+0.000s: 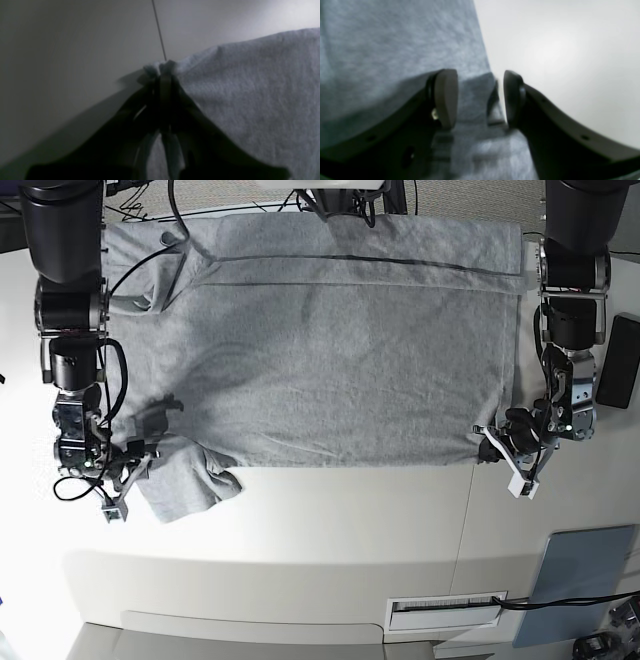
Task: Fold the T-shirt properly
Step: 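Grasp the hem corners and fold the hem up over the collar fold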
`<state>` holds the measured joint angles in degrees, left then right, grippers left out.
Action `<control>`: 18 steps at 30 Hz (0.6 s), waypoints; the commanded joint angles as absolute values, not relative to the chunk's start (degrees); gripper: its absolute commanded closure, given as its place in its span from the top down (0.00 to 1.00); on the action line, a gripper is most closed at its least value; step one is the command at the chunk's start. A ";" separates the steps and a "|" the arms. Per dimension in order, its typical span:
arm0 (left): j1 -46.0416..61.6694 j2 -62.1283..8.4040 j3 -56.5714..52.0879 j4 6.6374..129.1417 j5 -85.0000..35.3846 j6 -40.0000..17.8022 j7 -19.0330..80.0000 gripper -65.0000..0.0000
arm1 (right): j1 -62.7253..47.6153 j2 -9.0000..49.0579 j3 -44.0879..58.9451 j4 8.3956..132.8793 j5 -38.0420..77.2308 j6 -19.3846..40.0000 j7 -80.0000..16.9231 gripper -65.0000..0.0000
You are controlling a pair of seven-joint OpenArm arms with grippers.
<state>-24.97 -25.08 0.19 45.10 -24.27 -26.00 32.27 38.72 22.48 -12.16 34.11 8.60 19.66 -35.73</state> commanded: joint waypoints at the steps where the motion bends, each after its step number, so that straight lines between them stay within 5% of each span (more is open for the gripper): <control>1: -25.06 -25.71 0.25 44.95 -21.34 -25.56 35.51 0.00 | 40.75 22.76 -11.97 34.70 7.46 18.33 -34.70 0.45; 10: -25.06 -25.71 0.25 44.95 -21.17 -25.56 34.87 0.00 | 40.05 22.57 -11.94 34.70 7.03 17.26 -38.33 0.43; 18: -25.06 -25.71 0.25 44.95 -21.17 -25.56 34.68 0.00 | 37.85 22.55 -11.94 33.95 7.49 15.55 -37.23 0.09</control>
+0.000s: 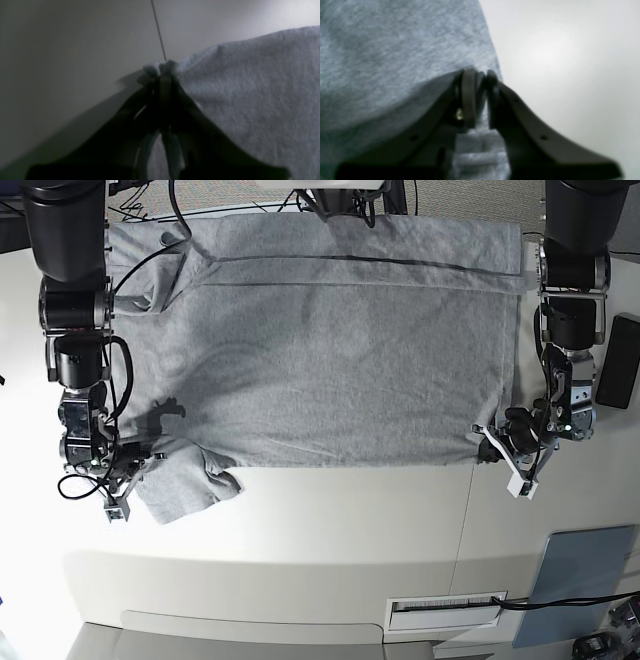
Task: Fold the T-shirt properly
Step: 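Grasp the hem corners and fold the hem up over the collar fold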
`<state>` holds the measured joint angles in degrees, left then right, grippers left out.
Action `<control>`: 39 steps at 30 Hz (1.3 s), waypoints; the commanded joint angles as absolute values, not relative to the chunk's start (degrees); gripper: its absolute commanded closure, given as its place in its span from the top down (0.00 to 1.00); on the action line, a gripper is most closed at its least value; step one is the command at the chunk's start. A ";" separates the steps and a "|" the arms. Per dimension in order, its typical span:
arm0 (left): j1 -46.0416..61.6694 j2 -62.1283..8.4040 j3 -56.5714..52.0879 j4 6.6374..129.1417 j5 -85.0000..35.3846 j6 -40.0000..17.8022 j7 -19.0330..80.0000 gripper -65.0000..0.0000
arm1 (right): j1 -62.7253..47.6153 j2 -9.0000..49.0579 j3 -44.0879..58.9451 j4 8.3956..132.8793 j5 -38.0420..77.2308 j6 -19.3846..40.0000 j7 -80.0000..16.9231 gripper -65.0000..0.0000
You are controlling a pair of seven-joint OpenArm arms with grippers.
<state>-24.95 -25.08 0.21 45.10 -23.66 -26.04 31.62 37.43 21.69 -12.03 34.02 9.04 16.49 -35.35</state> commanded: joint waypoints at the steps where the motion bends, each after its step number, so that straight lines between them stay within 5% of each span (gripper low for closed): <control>1: -25.06 -25.71 0.25 44.95 -21.17 -25.56 34.68 0.00 | 37.67 22.55 -11.94 33.95 7.49 15.55 -37.23 0.06; 3: -25.08 -25.71 0.25 44.95 -21.19 -25.56 34.63 0.00 | 37.52 22.55 -11.94 33.95 7.44 15.59 -36.80 0.00; 14: -25.08 -25.71 0.25 44.95 -21.19 -25.54 34.11 0.00 | 37.93 22.57 -11.90 38.96 3.75 13.78 -31.86 0.00; 24: -23.35 -25.85 0.19 50.41 -23.22 -25.54 30.04 0.00 | 34.24 23.24 -11.90 57.80 3.36 10.00 -39.27 0.00; 39: -8.56 -25.87 -10.50 71.72 -28.64 -25.78 32.82 0.00 | 14.66 27.46 -8.82 85.58 -0.73 4.23 -43.51 0.00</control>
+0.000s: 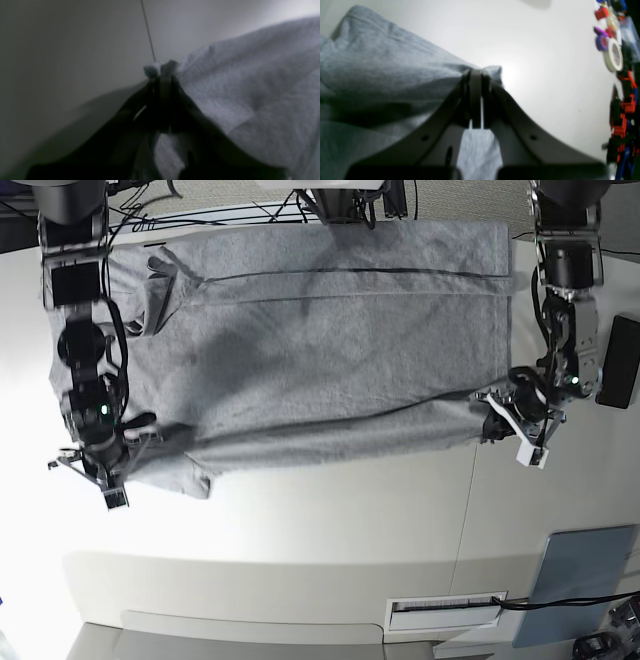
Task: Fold the T-shirt properly
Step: 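Grasp the hem corners and fold the hem up over the collar fold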
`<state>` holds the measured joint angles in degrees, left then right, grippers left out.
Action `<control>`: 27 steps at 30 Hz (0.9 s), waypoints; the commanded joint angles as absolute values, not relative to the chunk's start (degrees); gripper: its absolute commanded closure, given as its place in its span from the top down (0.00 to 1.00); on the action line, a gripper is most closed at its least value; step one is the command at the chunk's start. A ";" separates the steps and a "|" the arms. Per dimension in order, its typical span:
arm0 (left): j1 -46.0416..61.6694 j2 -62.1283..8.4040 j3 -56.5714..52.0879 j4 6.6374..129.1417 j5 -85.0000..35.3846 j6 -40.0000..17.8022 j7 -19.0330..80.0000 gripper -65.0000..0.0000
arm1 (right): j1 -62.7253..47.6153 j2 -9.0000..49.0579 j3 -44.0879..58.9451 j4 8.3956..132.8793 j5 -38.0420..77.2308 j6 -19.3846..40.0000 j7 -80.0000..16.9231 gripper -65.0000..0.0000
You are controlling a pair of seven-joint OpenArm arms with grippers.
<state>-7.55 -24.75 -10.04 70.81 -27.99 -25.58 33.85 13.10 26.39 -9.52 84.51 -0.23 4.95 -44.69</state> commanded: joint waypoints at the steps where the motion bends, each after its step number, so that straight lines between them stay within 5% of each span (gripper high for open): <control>1: -7.51 -25.87 -11.33 73.01 -29.10 -25.76 33.19 0.00 | 13.06 27.46 -7.88 87.31 -1.02 3.95 -43.59 0.00; 27: 17.72 -25.85 -19.70 93.91 -33.71 -26.87 38.19 0.00 | -28.36 27.14 12.49 125.86 -1.67 3.53 -51.03 0.00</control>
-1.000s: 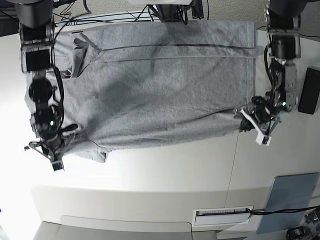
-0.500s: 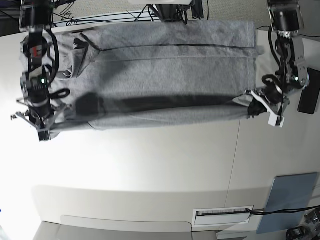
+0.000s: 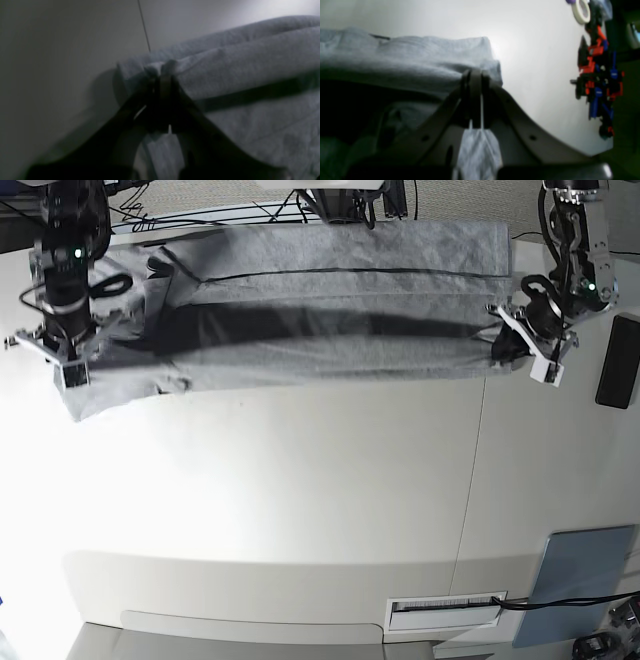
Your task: Fold the T-shirt properly
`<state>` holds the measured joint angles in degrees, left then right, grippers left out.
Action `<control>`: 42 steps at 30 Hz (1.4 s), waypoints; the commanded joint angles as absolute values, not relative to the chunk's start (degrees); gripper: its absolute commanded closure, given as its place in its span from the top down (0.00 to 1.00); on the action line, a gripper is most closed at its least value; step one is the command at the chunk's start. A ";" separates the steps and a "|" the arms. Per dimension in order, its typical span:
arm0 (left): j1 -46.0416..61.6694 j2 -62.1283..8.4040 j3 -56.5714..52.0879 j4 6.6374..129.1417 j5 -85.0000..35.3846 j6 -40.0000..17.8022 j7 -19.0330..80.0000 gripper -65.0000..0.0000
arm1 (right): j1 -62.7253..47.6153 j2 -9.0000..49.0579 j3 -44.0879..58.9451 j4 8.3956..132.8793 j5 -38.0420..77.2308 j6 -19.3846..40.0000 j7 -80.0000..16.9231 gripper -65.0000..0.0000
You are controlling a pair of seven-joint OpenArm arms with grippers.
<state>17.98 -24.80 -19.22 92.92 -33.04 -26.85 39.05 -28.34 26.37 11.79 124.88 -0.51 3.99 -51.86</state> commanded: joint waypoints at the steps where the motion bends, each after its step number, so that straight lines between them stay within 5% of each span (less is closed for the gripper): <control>1: 18.24 -25.87 -19.70 93.93 -33.71 -26.87 38.35 0.00 | -29.52 27.14 12.49 126.50 -2.35 3.49 -51.09 0.00; 13: 21.96 -25.87 -19.70 93.93 -33.63 -26.89 39.24 0.00 | -38.33 27.14 12.49 129.78 -7.55 1.41 -53.58 0.00; 42: 21.89 -25.89 -19.70 93.95 -30.68 -27.11 39.68 0.00 | -40.01 27.18 12.49 129.75 -7.57 1.52 -55.66 0.00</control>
